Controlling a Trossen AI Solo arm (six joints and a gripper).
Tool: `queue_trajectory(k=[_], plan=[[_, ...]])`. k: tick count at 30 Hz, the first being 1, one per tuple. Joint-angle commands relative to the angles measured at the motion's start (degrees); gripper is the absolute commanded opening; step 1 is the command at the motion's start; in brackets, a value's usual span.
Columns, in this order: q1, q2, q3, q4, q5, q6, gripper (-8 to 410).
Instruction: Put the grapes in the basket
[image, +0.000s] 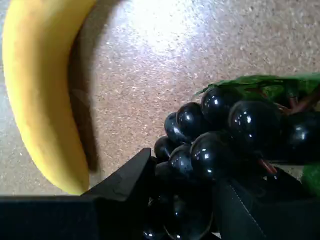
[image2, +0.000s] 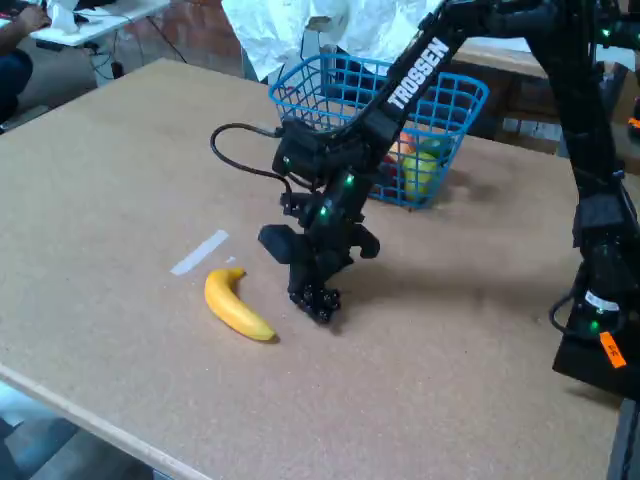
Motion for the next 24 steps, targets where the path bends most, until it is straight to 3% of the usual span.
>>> queue_trajectory(k=[1,12,21,24], plan=[[0.1,-4.1,0.0,2.3,0.0,-0.6,-1],[0.3,-21.9,0.0,5.6,1.3,-1.4,-1],[0.2,-36.1,0.0,5.6,9.2,-8.7,-1],[0.2,-39.8,0.0,5.6,14.5,-11.8,-1]])
